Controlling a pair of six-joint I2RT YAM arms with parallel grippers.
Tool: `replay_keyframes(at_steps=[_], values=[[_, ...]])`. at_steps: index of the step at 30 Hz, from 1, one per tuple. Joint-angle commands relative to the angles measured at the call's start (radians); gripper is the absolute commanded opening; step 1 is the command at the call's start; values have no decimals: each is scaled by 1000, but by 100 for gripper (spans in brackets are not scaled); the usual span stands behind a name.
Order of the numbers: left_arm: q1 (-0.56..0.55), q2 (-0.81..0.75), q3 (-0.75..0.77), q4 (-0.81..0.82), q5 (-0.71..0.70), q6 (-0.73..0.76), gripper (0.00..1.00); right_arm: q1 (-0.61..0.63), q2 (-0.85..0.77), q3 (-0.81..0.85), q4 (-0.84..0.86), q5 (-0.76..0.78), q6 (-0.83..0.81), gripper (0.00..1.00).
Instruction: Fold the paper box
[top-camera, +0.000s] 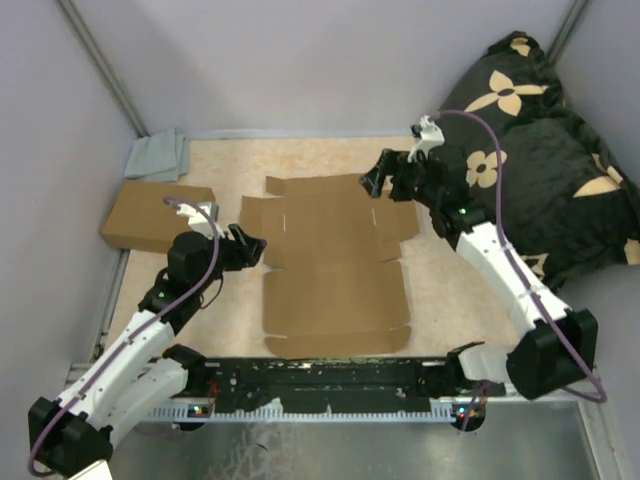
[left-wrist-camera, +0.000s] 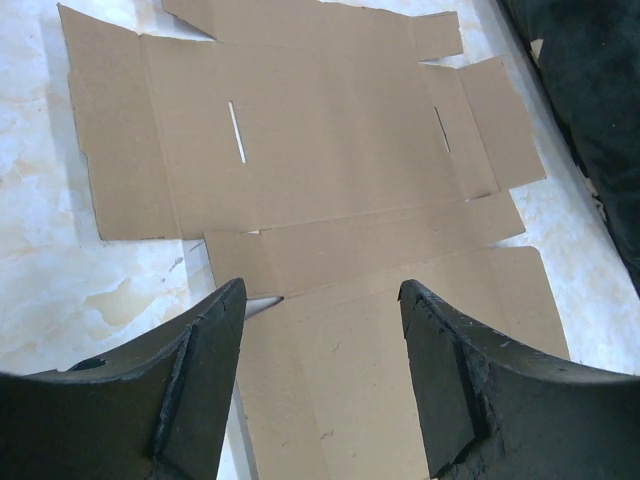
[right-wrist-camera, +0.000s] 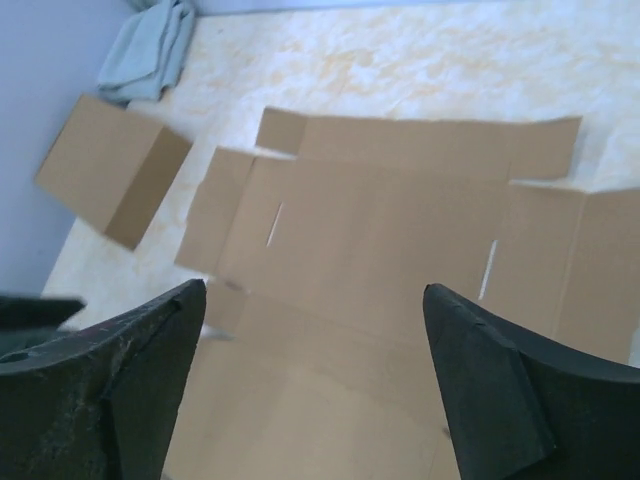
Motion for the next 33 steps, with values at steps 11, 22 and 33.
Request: replay_keyframes(at_steps=[11,22,33], values=[[-1,112,82,48,-16,-53,72,-139,725,714,-213,38,-26,82],[19,564,445,76,-53,-22,78,-146,1162,1175,-495,144,-92,78],[89,807,666,10,-58,-24,77,-147,1220,1172,-503,117,-112,66]])
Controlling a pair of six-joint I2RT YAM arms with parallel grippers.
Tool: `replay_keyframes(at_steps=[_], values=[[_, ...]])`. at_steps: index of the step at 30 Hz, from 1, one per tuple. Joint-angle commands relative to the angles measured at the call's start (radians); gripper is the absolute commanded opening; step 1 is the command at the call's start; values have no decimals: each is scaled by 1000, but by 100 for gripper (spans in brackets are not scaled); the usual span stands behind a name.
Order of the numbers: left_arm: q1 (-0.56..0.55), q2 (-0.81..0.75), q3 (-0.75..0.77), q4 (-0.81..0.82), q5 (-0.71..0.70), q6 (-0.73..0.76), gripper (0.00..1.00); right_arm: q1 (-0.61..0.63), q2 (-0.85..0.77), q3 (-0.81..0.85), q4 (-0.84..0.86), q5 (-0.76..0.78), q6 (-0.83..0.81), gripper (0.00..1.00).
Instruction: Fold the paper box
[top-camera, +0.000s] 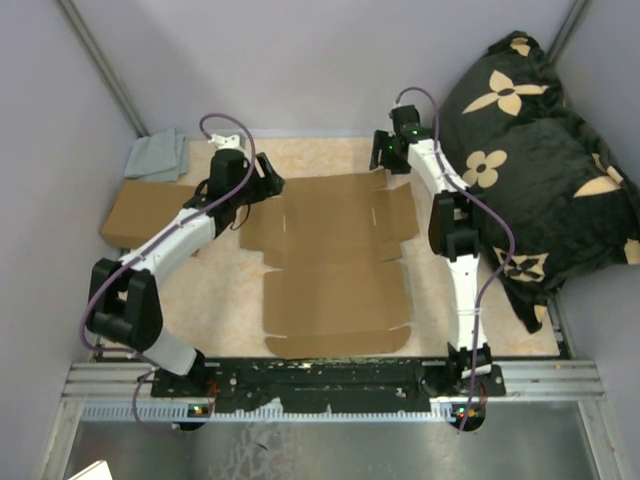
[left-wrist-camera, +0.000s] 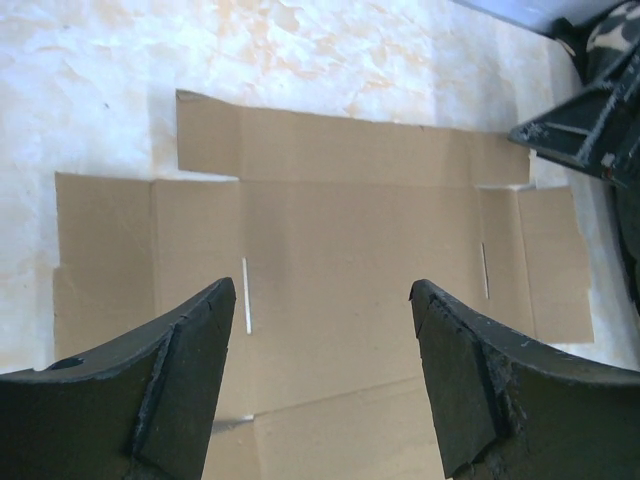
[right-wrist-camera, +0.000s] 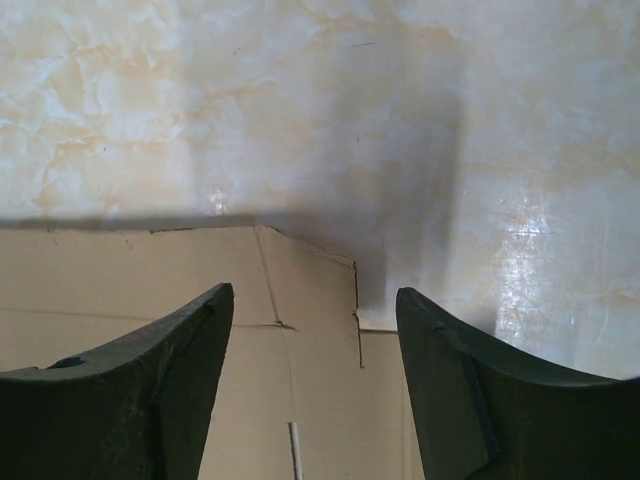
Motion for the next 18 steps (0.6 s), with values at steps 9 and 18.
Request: replay_keyframes(at_steps=[9,18], values=[[47,226,247,-118,-9,21,76,-1,-39,-45,48,-82,-24,59],[55,383,398,-185,-16,64,74,48,-96,-113,80,5,-63,35]])
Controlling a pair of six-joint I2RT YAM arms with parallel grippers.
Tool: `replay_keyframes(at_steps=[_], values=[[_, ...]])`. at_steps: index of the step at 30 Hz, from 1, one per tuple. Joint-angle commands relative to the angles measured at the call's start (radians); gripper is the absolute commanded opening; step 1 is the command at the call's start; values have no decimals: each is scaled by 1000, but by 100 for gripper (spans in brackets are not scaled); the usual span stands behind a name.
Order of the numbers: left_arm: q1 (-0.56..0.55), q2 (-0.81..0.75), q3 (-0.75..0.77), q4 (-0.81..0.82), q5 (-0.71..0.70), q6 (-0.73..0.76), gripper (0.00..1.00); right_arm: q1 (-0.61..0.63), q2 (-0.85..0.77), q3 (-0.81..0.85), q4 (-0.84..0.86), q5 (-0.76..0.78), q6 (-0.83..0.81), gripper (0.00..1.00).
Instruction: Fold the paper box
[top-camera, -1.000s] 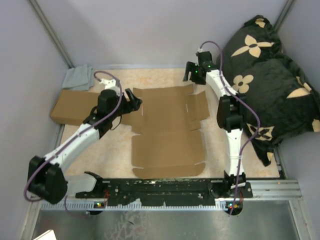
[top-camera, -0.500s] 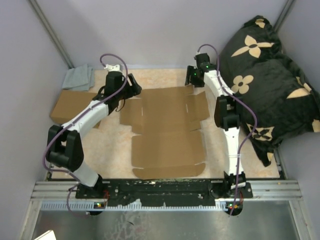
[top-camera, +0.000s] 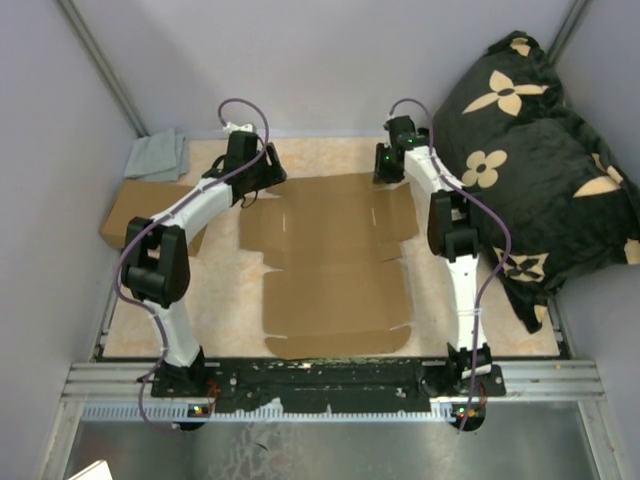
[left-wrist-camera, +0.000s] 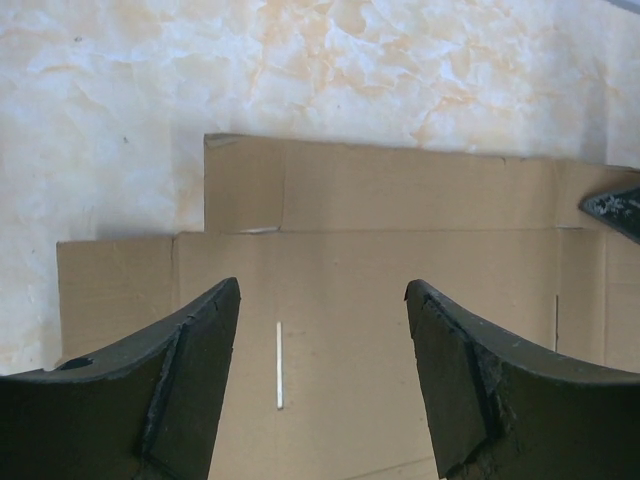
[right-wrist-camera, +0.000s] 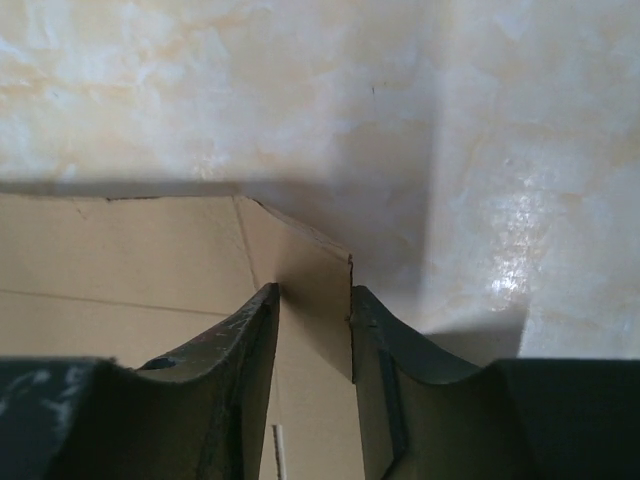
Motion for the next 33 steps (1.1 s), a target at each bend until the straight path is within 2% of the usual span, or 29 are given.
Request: replay_keyframes(at_steps=[1,8,15,22,33], values=[[8,67,111,-58,-12,48,74,41,-93,-16,25,67,-40,33],[8,130,170,-88,-42,92,74,103,-131,-57,28,225,-79,27],[19,167,165,-92,-57,107,74,149,-146,-87,32,348,-119,15],[50,237,209,-88,-45,121,74,165,-152,-100,45,352,-119,8],[83,323,290,-45,36,133,70,165,-144,-102,51,343,-111,7]])
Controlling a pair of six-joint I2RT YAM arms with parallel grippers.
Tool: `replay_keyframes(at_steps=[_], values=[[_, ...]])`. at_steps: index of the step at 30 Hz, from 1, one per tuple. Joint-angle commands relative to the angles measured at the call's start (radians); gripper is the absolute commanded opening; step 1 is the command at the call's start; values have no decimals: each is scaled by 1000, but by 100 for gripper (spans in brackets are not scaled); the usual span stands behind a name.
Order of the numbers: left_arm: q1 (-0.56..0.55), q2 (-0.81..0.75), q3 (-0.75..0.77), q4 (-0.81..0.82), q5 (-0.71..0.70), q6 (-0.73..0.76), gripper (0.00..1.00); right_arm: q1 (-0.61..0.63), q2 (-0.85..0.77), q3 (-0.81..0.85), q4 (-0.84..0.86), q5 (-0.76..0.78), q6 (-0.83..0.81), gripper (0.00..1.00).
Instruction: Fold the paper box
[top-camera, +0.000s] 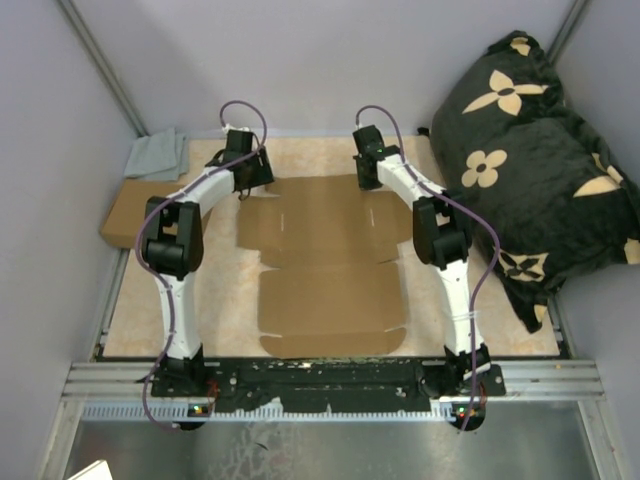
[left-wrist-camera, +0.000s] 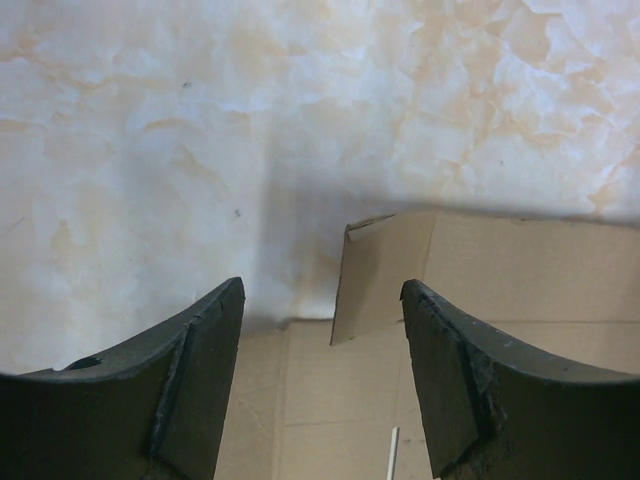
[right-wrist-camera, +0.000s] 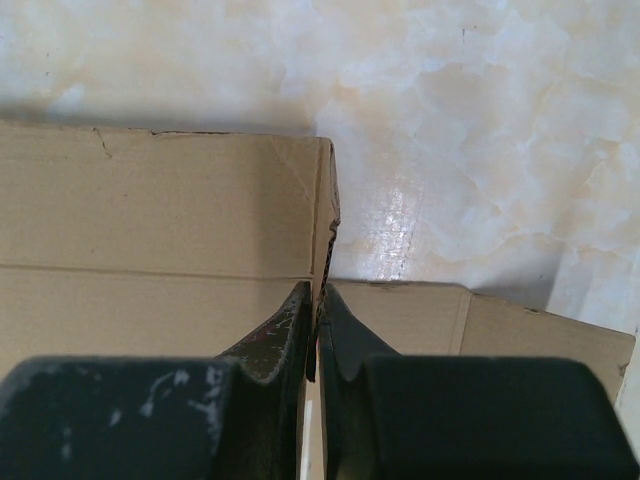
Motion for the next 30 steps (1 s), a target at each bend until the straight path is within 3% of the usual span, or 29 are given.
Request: replay_keyframes(at_steps=[1,10,16,22,24,27,30], values=[[-4,35,66,44,74,15,69,2,-76,16,23,17,-7,7],[-9,77,84,50,185,-9,57,2,-75,39,3,5,-2,7],[-13,68,74,47,253,-11,40,2,-75,46,-2,-2,2,8],[-58,35,72,72,275,-28,41,2,-79,41,-1,-47,10,11],[-75,41,80,77,281,-33,44,2,-81,41,-2,-70,12,18],[-95,63,104,73,279,-40,48,2,-101,17,17,-104,17,51],[-103,79,113,69,273,-46,48,2,-128,-19,43,-116,21,61]])
